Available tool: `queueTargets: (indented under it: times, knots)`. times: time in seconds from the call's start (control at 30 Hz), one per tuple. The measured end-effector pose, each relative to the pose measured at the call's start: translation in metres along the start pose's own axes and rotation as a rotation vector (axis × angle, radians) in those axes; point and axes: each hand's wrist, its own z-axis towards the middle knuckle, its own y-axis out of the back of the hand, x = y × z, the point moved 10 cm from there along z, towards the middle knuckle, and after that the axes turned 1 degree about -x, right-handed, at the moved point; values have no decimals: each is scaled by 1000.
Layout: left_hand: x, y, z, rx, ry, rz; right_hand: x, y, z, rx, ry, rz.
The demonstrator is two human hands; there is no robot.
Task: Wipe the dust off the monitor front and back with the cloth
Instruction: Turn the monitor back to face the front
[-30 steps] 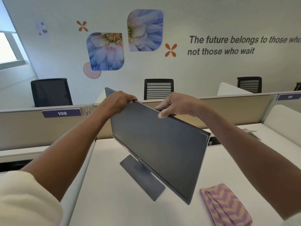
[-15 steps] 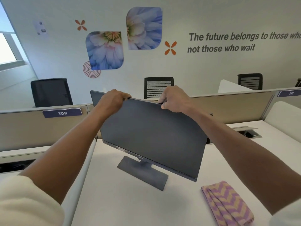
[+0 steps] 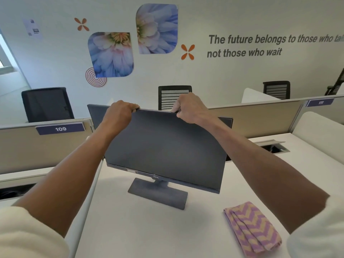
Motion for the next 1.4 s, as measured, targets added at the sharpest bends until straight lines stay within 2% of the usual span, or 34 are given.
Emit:
queueTargets:
  times: [0.47,0.8,1.4]
  knots:
    - [-10,1,3,-40,38,80,-30,-3,24,-56,8,81]
    - [-39,0,1,-32,50,54,-77,-4,25,10,-22,181]
    - [-37,4,-7,-56,143,-20,-84,-12,28,-80,-33,204]
